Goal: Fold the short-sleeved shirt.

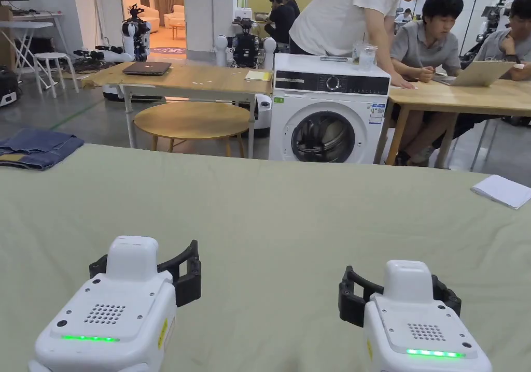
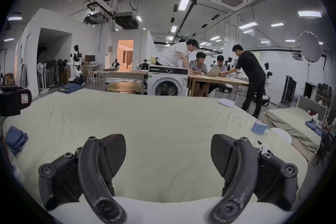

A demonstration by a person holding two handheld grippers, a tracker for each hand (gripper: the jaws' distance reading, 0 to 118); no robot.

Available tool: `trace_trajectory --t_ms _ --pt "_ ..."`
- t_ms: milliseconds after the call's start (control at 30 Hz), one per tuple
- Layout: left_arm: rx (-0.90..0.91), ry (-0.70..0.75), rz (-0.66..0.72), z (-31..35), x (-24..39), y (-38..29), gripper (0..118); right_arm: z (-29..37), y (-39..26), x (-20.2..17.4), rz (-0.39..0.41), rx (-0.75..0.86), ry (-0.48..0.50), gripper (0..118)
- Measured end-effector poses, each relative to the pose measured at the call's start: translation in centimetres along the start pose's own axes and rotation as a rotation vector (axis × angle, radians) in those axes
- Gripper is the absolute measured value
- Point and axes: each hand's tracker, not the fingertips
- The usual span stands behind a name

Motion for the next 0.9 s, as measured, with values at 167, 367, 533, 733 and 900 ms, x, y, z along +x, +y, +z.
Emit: trace_trajectory --t_ms 167,367,533,733,900 --pt "0.026 0.033 0.013 0.32 0.11 -0.33 77 0.34 -0.11 0.05 -0.006 0.008 -0.008 98" --pt "0.009 0.018 -0.002 0.23 0.53 -0.52 77 0.11 0.25 0.01 -0.041 -0.029 -0.022 98" --pt "0.012 -0.001 0.029 0.19 0.59 -0.60 77 -0.06 0.34 0.34 -0.091 -0.056 0.019 98" --pt "0.045 0.056 0.077 0.19 0.12 -0.76 77 -0.30 0.65 0.67 -0.146 -0.089 0.031 98" --pt "0.048 0.060 0.046 0.07 -0.35 -0.77 77 -0.39 0.75 0.61 -0.149 -0.083 0.009 98"
